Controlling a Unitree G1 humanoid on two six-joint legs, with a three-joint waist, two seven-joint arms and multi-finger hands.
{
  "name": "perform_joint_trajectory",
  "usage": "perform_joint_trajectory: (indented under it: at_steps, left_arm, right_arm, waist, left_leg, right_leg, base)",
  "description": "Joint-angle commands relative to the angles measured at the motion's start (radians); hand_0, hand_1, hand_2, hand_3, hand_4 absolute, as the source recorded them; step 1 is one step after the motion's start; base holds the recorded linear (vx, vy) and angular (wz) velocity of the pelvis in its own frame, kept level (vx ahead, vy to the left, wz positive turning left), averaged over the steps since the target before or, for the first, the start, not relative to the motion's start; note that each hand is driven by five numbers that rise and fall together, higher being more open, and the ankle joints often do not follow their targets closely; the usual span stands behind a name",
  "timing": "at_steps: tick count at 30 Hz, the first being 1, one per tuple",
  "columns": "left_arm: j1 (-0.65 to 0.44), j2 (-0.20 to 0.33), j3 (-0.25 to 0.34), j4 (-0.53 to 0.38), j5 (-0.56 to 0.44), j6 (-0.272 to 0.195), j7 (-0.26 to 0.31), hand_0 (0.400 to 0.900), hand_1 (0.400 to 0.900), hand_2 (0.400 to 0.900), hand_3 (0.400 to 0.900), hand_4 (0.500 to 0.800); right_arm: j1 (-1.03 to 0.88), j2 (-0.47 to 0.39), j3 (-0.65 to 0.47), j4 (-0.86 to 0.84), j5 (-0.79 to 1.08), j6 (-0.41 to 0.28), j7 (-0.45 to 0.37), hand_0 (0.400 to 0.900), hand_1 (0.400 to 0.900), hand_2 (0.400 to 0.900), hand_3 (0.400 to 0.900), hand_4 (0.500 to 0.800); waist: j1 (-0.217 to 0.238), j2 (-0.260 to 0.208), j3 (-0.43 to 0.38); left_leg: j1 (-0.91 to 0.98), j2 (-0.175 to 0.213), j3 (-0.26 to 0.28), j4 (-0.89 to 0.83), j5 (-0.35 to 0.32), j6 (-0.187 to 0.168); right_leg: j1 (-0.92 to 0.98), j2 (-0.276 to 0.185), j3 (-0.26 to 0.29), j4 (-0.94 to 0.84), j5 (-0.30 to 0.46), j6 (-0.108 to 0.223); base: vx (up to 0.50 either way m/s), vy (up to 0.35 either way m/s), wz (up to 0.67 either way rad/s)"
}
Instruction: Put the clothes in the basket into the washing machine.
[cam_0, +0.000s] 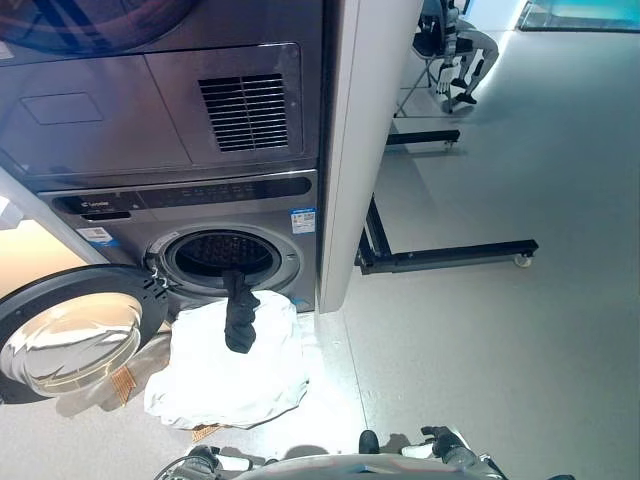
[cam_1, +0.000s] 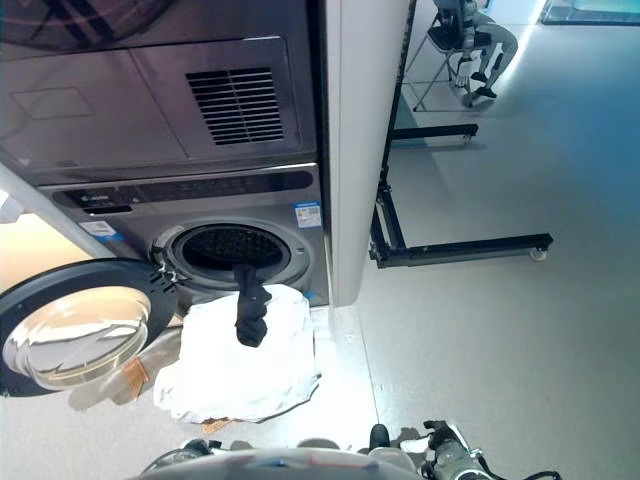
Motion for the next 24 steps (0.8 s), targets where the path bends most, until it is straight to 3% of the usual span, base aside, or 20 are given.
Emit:
perform_joint_trajectory:
  at_steps: [1,3,7,11,14,15,19,24]
  left_arm:
    - [-0.032,-0.007,0.005,0.034,0.008,0.004,0.045,0.9,0.9,0.9,0.9,0.8]
    - [-0.031,-0.011,0.007,0.029,-0.008,-0.007,0.056,0.9,0.9,0.9,0.9,0.8]
    - [-0.02,-0.014,0.032,0.034,-0.07,-0.03,0.064,0.9,0.9,0.9,0.9,0.8]
    - [-0.013,-0.017,0.04,0.039,-0.085,-0.043,0.076,0.9,0.9,0.9,0.9,0.8]
    - [-0.024,-0.015,0.03,0.046,-0.09,-0.052,0.071,0.9,0.9,0.9,0.9,0.8]
    - [-0.03,-0.016,0.029,0.046,-0.092,-0.047,0.068,0.9,0.9,0.9,0.9,0.8]
    - [-0.032,-0.011,0.043,0.047,-0.085,-0.062,0.074,0.9,0.9,0.9,0.9,0.8]
    - [-0.042,0.017,0.066,0.042,-0.068,-0.084,0.062,0.9,0.9,0.9,0.9,0.8]
  right_arm:
    - [-0.043,-0.033,0.045,0.038,0.014,0.001,-0.028,0.9,0.9,0.9,0.9,0.8]
    - [-0.046,-0.042,0.049,0.035,-0.003,0.007,-0.023,0.9,0.9,0.9,0.9,0.8]
    - [-0.049,-0.058,0.068,0.032,-0.034,0.025,-0.008,0.9,0.9,0.9,0.9,0.8]
    - [-0.06,-0.066,0.068,0.046,-0.042,0.013,-0.002,0.9,0.9,0.9,0.9,0.8]
    - [-0.066,-0.067,0.062,0.045,-0.015,0.003,-0.021,0.9,0.9,0.9,0.9,0.8]
    - [-0.069,-0.066,0.058,0.047,-0.011,0.001,-0.028,0.9,0.9,0.9,0.9,0.8]
    - [-0.037,-0.045,0.043,0.038,-0.04,-0.027,-0.041,0.9,0.9,0.9,0.9,0.8]
    - [-0.037,-0.019,0.039,0.014,-0.016,-0.007,-0.066,0.9,0.9,0.9,0.9,0.8]
  waist:
    - [-0.03,-0.02,0.0]
    - [-0.033,-0.039,0.014]
    - [0.008,-0.049,0.057]
    - [0.055,-0.026,0.1]
    - [0.073,-0.008,0.119]
    - [0.068,-0.016,0.116]
    - [0.075,-0.037,0.086]
    - [0.103,-0.043,0.065]
  left_leg:
    - [-0.09,-0.029,-0.025,0.119,-0.053,0.008]
    - [-0.139,-0.028,-0.032,0.262,-0.087,0.009]
    - [-0.31,-0.062,-0.111,0.441,-0.009,0.008]
    - [-0.42,-0.085,-0.086,0.374,0.059,0.004]
    - [-0.474,-0.064,-0.009,0.314,0.11,-0.007]
    - [-0.461,-0.063,0.012,0.309,0.071,0.012]
    - [-0.388,-0.078,-0.01,0.271,0.0,0.042]
    - [-0.347,-0.064,-0.033,0.245,-0.012,0.07]
  right_leg:
    - [0.006,0.019,-0.01,0.05,-0.039,-0.011]
    - [-0.018,-0.005,-0.009,0.072,-0.037,-0.029]
    - [-0.024,-0.003,0.028,0.095,-0.04,-0.049]
    - [0.015,0.028,0.046,0.093,-0.079,-0.053]
    - [0.04,0.052,0.023,0.094,-0.114,-0.063]
    - [0.036,0.041,0.016,0.095,-0.117,-0.062]
    - [0.063,0.016,-0.011,0.13,-0.146,-0.037]
    - [0.061,0.007,-0.038,0.273,-0.213,-0.022]
  base:
    - [0.03,-0.049,-0.04]
    - [0.02,-0.036,-0.11]
    - [0.12,0.001,-0.37]
    - [0.17,0.069,-0.29]
    - [0.13,0.073,0.01]
    - [0.15,0.117,0.07]
    - [0.26,0.077,0.02]
    - [0.23,0.025,-0.01]
